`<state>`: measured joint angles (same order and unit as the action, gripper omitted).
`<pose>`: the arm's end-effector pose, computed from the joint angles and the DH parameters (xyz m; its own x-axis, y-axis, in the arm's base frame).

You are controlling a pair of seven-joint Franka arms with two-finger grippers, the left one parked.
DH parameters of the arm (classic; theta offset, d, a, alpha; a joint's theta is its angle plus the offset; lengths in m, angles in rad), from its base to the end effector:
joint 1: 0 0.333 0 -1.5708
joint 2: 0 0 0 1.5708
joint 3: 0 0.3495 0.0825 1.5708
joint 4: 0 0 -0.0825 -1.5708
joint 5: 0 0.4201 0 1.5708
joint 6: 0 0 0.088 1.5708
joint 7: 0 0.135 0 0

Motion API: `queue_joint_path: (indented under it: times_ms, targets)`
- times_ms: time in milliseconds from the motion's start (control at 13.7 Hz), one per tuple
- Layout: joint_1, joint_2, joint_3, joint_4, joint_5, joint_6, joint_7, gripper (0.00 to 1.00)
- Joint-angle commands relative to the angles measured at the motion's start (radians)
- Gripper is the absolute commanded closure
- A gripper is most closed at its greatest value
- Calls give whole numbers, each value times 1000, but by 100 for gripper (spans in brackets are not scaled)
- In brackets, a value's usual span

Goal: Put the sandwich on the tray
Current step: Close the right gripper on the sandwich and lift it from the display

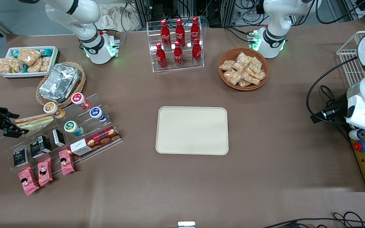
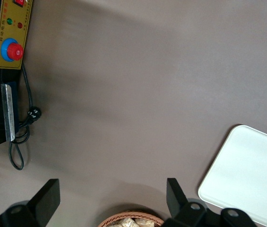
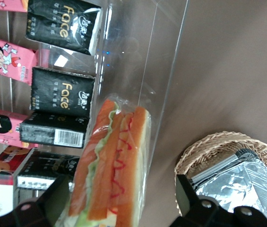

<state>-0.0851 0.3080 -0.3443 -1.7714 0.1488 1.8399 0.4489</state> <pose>0.5984 -0.2420 0.3667 0.5787 -0.7883 -0.2089 -0.7955 -0.6021 0.0686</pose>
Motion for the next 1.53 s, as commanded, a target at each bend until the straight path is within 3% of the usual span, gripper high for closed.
queue_joint_path:
  times_ms: [0,73,146,219,364,510,1020,1238,1457]
  targets:
    - [-2,3,5,-25,21,42,4,0]
    - [5,3,5,-34,21,59,4,3]
    - [8,3,5,-36,21,73,2,12]
    - [7,3,7,-36,21,78,-10,33]
    - [4,3,7,-31,20,82,-36,52]
    - [4,3,7,-20,20,76,-77,63]
    - [5,3,16,160,25,-36,-127,63]
    - [7,3,18,257,25,-76,-245,63]
    - [7,-10,85,326,23,-155,-274,62]
